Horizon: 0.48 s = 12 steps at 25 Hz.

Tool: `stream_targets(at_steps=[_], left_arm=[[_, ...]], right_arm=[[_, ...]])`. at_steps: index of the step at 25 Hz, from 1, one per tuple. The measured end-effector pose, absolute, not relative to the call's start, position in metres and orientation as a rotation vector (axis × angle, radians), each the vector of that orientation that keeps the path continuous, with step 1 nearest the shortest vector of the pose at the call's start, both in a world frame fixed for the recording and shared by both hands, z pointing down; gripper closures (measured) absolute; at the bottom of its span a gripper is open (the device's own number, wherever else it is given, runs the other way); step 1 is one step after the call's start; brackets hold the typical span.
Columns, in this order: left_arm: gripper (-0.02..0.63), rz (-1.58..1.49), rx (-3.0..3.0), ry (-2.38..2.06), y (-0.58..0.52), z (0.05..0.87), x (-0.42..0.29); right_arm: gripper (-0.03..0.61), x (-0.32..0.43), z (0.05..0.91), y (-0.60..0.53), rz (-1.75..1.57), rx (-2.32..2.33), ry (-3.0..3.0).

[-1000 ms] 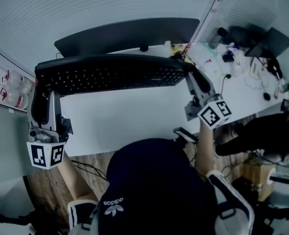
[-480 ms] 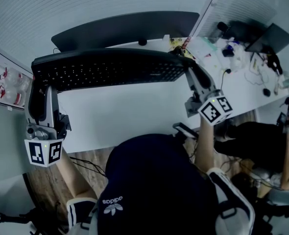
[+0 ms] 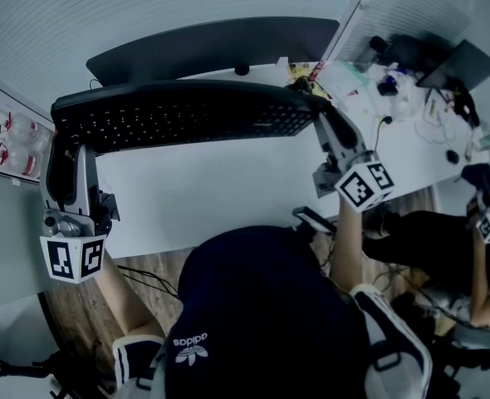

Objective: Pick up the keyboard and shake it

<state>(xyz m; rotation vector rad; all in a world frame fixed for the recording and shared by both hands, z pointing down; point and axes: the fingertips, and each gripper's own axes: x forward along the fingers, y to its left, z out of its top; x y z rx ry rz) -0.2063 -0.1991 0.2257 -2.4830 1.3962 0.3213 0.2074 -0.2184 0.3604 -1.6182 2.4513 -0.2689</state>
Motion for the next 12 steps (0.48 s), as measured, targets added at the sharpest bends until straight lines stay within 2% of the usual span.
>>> stream_targets(at_steps=[12], left_arm=[[0.411,0.327,-2.486,1.389,-0.2001,0.2244,-0.2052]], right_arm=[[0.456,0.2107,0.3636,-0.2166,-0.295,-1.628,2.415]])
